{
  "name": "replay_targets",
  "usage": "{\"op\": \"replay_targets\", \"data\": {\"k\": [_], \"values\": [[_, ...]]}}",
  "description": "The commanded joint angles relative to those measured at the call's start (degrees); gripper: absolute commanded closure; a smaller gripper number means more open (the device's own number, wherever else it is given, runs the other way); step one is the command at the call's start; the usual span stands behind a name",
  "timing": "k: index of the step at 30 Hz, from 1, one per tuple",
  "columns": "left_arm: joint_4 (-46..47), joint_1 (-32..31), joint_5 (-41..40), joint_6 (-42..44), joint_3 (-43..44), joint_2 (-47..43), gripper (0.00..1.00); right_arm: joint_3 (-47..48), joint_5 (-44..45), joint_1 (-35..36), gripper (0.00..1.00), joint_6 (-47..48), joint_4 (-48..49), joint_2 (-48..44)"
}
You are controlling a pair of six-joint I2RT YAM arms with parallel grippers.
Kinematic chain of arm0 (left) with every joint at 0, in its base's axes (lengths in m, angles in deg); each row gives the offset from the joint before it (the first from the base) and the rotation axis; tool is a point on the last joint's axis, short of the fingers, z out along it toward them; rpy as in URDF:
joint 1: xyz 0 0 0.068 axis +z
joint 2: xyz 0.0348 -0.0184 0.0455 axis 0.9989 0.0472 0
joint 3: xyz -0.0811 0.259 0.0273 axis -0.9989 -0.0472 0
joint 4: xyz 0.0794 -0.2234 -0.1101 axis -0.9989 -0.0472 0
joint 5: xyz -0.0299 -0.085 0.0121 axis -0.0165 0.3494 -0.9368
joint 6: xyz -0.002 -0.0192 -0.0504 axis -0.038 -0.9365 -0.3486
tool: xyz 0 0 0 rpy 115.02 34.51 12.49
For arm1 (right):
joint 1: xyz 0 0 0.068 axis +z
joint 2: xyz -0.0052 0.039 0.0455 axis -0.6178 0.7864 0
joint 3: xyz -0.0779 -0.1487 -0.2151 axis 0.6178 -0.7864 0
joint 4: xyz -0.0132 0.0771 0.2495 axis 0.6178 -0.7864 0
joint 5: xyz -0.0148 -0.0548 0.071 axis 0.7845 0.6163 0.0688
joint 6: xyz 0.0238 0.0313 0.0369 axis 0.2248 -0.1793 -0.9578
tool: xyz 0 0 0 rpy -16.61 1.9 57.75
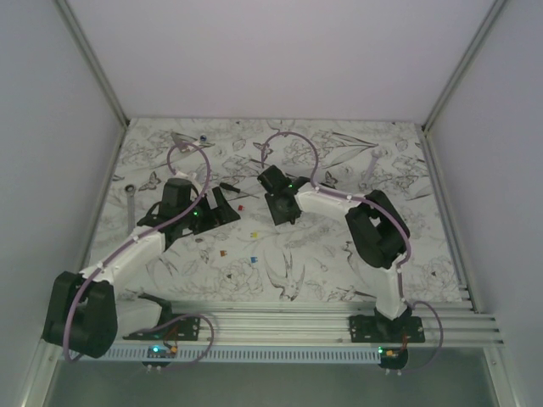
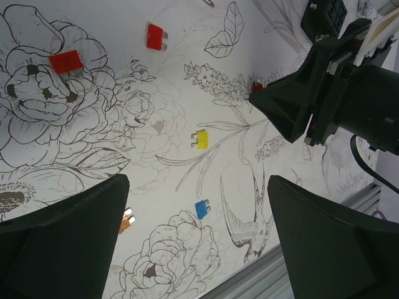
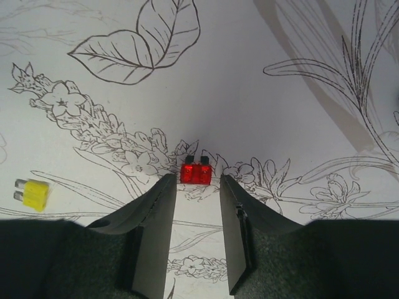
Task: Snap on the fuse box
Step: Pick up the fuse from the center of the board.
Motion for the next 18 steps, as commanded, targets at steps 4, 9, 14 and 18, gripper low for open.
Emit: {"op": "replay_targets", "data": {"k": [4, 9, 14, 18], "values": [[-1.0, -0.2, 0.1, 1.1, 0.6, 1.0, 0.01, 2.3, -2.2, -0.5, 0.62, -0.7, 0.4, 2.1], [-1.0, -0.2, 0.4, 1.0, 0.8, 1.6, 0.01, 2.0, -2.2, -0.5, 0.68, -0.5, 0.3, 2.0], [-0.9, -0.2, 0.7, 0.7, 1.0, 2.0, 0.01, 0.2, -2.0, -0.4, 0.79, 1.3, 1.3, -0.2], [-0.8, -0.2, 1.7, 0.2, 1.2, 2.2, 0.01, -2.3, -3.0, -0.3, 0.81, 3.8, 4.4, -3.3]]}}
